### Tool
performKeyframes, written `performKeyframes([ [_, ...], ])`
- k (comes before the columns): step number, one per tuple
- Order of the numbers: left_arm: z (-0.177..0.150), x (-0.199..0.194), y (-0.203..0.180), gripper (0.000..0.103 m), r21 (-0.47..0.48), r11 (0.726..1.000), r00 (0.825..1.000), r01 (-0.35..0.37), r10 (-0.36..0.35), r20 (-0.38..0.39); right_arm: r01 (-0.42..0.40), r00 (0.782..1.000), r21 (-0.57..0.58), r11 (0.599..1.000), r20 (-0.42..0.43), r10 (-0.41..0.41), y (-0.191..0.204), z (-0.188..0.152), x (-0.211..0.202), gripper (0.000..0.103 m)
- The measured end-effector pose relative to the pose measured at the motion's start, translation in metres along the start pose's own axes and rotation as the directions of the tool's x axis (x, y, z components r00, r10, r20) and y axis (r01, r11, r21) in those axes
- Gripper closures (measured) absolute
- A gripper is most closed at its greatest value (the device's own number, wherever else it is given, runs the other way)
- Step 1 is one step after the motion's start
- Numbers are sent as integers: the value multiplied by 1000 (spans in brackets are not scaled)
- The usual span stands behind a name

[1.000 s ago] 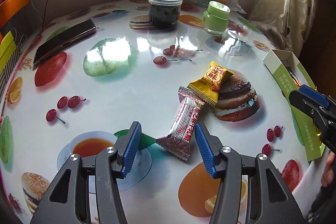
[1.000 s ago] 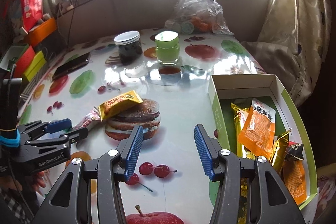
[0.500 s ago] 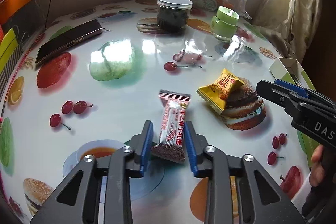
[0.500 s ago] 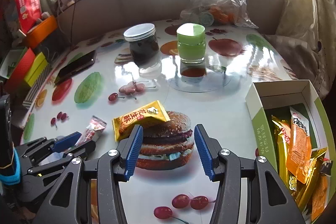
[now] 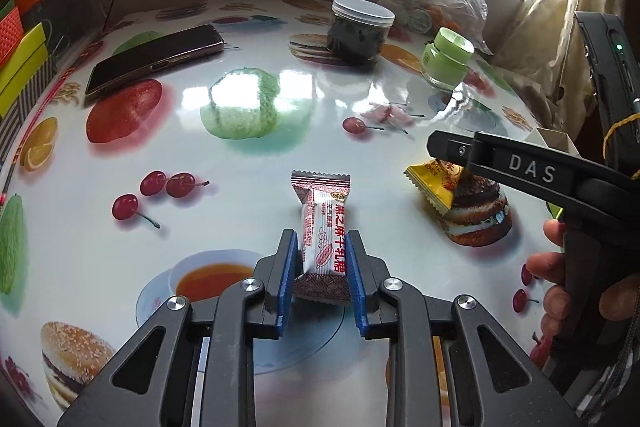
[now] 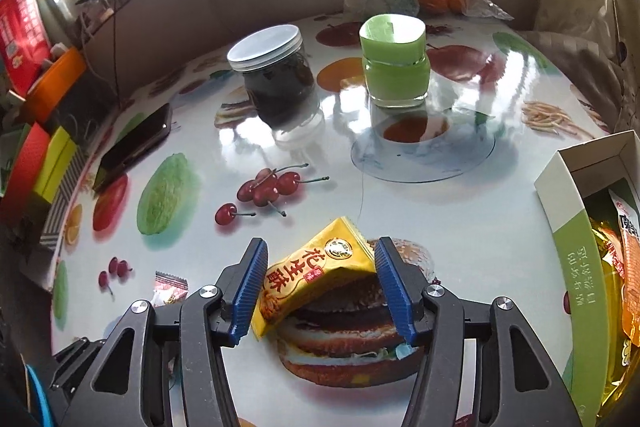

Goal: Organize snacks
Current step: 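Grasp a red-white biscuit bar with the left gripper while the right grasps a yellow peanut-crisp packet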

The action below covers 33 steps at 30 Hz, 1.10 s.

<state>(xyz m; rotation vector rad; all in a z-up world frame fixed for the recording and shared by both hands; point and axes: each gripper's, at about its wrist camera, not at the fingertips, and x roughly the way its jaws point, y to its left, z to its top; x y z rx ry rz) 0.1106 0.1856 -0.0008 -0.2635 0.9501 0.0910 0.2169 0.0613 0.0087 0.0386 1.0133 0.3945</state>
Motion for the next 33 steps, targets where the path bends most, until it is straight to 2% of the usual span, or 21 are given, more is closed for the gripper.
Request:
performKeyframes([
  [3,0,0,3,77,-12,1000,1000,11,-11,2,16,1000,-2,1000,-5,-16,5,1,7,45],
  [9,-1,0,4,77,-14,1000,1000,16,-15,3,85,996,-76,993,6,-85,10,-7,8,45],
  [16,0,0,3,77,-7,1000,1000,7,-7,1,169,985,-162,972,59,-161,10,-25,2,44],
  [24,0,0,1,74,-14,1000,1000,2,-2,12,171,984,-149,974,76,-161,6,-30,-2,43],
  [26,1,0,2,74,-15,1000,1000,4,-3,11,169,984,-146,975,78,-159,5,-31,-4,47],
  [28,0,0,1,74,-11,1000,1000,-5,5,10,179,982,-136,974,85,-168,2,-31,-6,59],
  [31,-1,-1,-2,80,-4,1000,1000,-29,29,12,178,982,-118,977,86,-169,-2,-31,-9,75],
  [33,-1,-1,-1,80,-6,1000,1000,-26,26,11,174,983,-115,978,84,-165,-4,-31,-10,79],
])
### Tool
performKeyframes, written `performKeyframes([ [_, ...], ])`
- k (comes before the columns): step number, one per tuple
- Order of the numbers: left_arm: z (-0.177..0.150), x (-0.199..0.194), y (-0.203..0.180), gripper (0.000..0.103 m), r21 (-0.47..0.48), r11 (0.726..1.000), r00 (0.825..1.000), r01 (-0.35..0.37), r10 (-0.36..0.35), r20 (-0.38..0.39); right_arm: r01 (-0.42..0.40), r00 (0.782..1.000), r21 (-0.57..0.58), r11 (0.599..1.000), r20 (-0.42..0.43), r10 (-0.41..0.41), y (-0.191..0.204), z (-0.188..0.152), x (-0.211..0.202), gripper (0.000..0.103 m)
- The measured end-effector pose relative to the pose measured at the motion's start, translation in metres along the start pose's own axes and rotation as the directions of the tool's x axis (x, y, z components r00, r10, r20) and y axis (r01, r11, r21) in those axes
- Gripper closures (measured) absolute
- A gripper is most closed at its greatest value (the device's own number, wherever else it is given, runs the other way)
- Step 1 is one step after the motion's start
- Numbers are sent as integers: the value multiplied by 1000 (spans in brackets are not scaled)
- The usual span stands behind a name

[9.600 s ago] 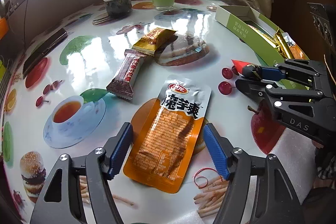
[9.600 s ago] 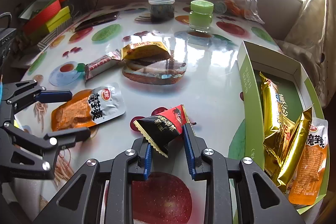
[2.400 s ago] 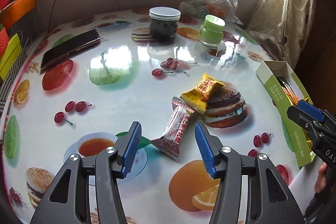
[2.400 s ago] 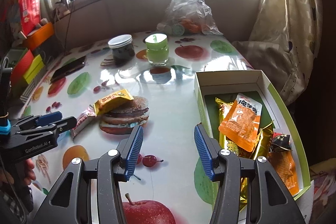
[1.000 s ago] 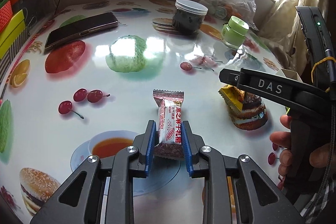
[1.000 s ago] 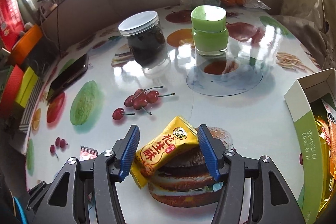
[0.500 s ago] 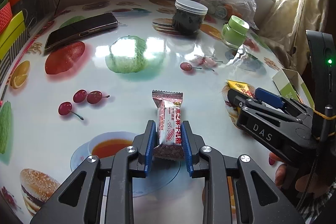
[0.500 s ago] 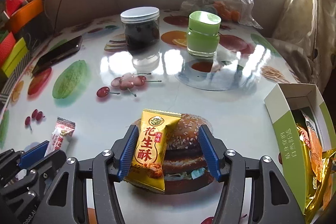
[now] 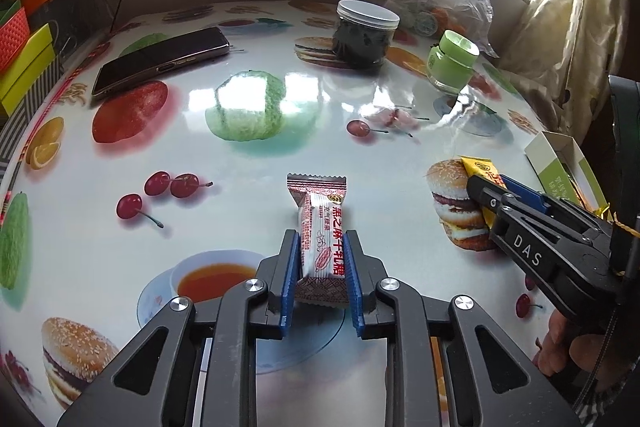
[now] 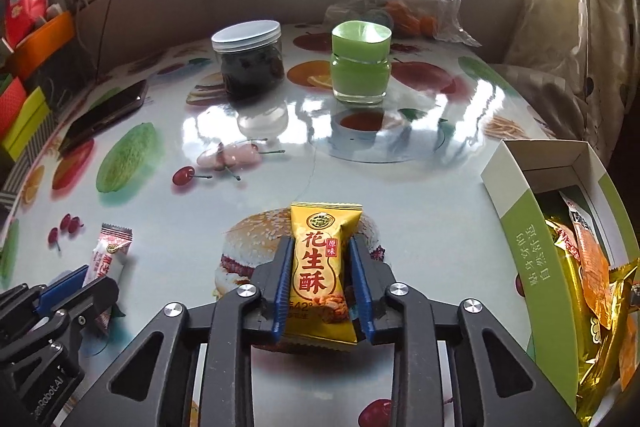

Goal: Organize snacks
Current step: 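Grasp a red-white biscuit bar with the left gripper while the right grasps a yellow peanut-crisp packet, then carry the biscuit bar and peanut-crisp packet over the box with both grippers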

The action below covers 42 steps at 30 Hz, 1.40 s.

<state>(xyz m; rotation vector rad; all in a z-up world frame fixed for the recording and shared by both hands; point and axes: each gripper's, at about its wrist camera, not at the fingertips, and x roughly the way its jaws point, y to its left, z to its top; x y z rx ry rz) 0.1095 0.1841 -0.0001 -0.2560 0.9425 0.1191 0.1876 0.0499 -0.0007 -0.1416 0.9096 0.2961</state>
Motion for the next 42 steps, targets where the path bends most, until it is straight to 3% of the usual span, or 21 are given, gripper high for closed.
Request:
performKeyframes([
  [26,-4,-34,-32,81,43,999,999,21,-23,43,-51,998,61,997,41,49,-33,-26,-43,82],
  [42,-6,-51,-74,81,100,990,993,99,-104,51,-66,993,113,991,104,54,-65,-46,-100,82],
])
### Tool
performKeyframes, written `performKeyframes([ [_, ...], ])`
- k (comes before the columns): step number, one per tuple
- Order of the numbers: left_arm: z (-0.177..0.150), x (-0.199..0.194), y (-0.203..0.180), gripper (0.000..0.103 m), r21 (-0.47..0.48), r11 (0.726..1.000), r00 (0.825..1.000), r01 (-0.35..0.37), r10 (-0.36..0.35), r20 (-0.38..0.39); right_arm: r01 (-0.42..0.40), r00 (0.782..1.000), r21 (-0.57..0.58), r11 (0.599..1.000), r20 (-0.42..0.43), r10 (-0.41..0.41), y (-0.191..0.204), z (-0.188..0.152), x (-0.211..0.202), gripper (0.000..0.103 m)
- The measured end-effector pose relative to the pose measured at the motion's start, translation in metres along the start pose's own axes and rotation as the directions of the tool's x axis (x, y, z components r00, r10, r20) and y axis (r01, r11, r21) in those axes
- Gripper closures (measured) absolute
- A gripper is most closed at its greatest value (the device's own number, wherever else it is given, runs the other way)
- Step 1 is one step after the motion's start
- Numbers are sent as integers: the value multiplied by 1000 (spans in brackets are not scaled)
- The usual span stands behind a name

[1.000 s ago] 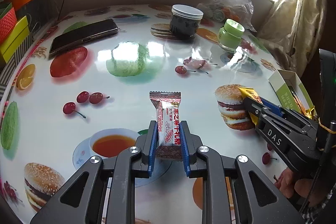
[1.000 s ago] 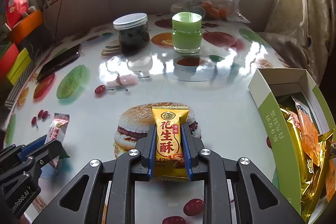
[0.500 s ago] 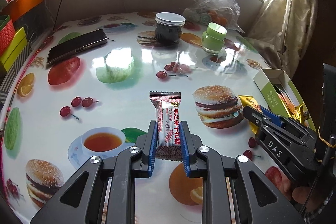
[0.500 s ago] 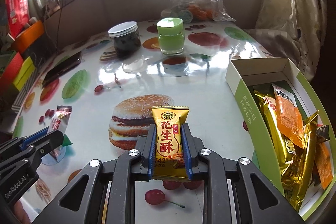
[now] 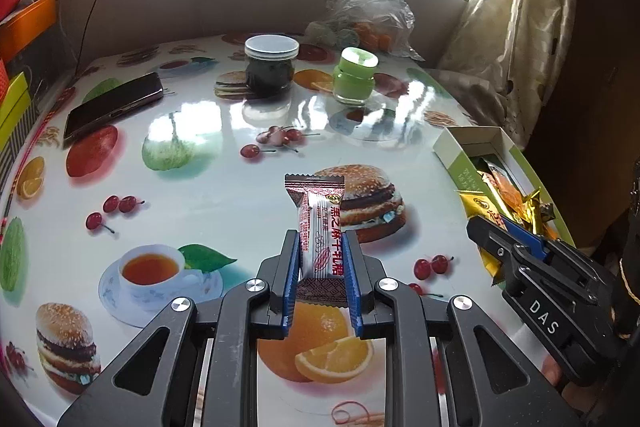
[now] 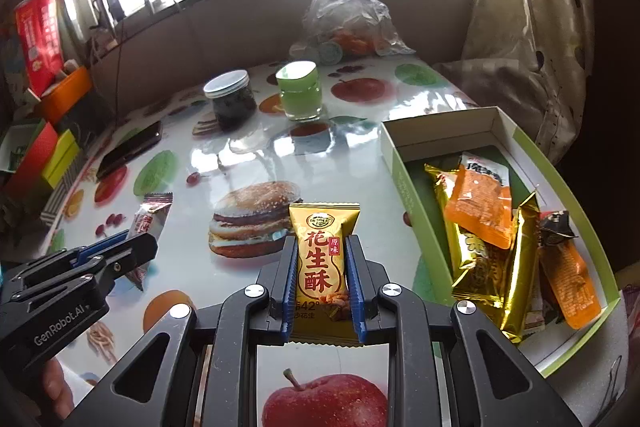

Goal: Organize snacks
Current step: 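Carry the biscuit bar and peanut-crisp packet over the box with both grippers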

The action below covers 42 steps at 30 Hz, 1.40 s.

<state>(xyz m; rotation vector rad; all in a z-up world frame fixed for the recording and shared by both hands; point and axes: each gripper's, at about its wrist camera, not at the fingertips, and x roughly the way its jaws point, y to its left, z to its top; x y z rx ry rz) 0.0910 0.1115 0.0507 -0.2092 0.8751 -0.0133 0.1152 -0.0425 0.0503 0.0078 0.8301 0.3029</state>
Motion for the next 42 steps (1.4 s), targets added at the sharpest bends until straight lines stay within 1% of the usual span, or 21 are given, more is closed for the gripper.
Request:
performKeyframes([
  [11,7,-3,-39,81,57,997,998,55,-56,4,36,999,56,998,35,-38,-35,-5,-34,82],
  [14,10,-1,-50,81,69,995,997,78,-78,-1,62,996,62,996,53,-65,-46,-6,-43,82],
  [19,18,7,-71,81,84,989,993,117,-116,-16,111,992,81,990,57,-116,-68,-9,-54,82],
  [28,32,23,-112,81,123,975,983,185,-181,-40,176,982,127,976,48,-183,-106,-12,-59,81],
  [42,44,58,-155,81,153,960,970,232,-218,-106,224,973,146,964,14,-228,-146,-13,-50,81],
])
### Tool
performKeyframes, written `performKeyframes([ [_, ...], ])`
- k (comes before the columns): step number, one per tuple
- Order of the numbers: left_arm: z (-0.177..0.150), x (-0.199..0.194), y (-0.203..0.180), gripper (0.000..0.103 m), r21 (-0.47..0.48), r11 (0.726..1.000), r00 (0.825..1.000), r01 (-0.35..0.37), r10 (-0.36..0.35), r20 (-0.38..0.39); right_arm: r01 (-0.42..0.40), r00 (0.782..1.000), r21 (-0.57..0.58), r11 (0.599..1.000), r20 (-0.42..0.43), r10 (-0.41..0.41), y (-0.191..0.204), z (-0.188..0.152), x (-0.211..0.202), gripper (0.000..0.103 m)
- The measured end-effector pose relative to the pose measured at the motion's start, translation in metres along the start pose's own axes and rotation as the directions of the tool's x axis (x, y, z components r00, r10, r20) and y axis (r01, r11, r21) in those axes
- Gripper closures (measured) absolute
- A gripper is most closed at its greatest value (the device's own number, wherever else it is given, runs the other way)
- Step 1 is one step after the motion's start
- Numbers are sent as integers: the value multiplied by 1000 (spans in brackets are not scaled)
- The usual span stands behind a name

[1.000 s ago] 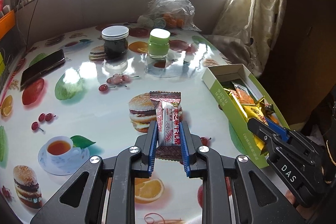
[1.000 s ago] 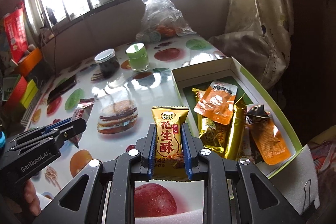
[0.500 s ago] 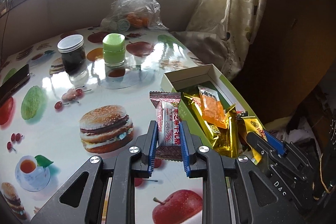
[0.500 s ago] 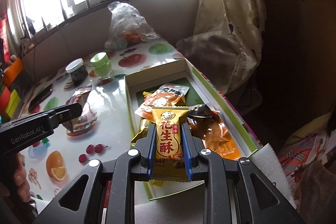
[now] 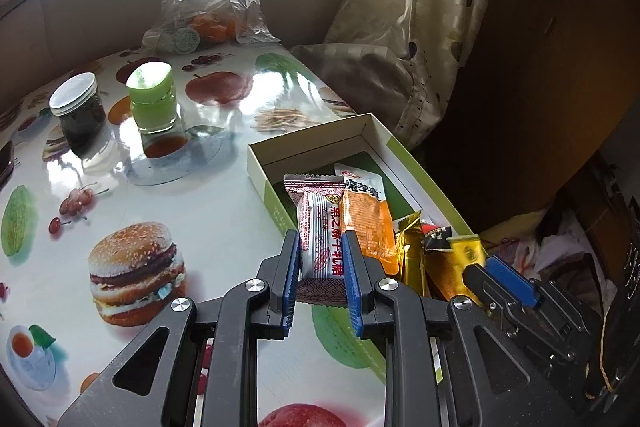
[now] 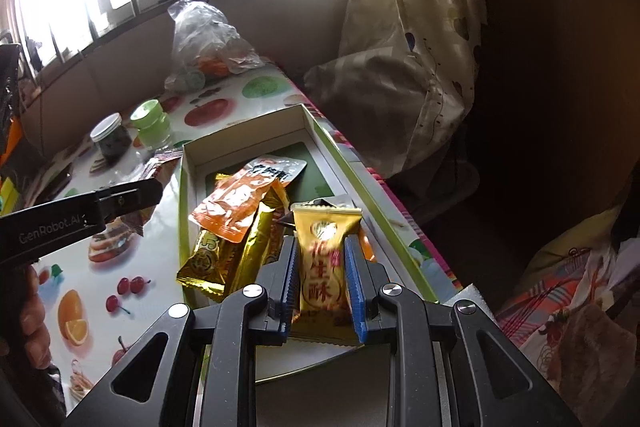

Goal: Organize snacks
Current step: 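Carry the biscuit bar and peanut-crisp packet over the box with both grippers, then open both grippers to drop the biscuit bar and peanut-crisp packet into the box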

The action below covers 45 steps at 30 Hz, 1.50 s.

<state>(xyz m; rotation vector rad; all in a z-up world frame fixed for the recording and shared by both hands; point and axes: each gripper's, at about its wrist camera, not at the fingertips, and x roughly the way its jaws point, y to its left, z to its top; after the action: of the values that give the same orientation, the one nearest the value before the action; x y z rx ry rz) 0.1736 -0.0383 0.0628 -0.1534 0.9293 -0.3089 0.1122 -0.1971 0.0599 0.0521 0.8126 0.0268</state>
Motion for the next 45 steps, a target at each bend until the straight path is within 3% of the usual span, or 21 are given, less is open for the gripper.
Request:
performKeyframes([
  [21,2,38,-14,80,8,1000,997,-5,5,-73,-13,1000,33,999,-7,13,-18,-3,11,78],
  [25,3,38,-17,63,11,1000,997,18,-18,-72,-10,1000,31,999,-6,10,-19,-4,11,74],
  [33,0,35,-21,62,27,1000,997,8,-6,-71,-18,1000,36,999,-1,18,-19,-6,9,64],
  [37,-2,26,-25,45,41,999,999,-1,3,-47,-14,1000,30,999,19,13,-17,-8,3,59],
  [45,-14,-3,-34,45,68,997,999,-43,43,8,-7,998,21,1000,63,5,-12,-12,-17,55],
])
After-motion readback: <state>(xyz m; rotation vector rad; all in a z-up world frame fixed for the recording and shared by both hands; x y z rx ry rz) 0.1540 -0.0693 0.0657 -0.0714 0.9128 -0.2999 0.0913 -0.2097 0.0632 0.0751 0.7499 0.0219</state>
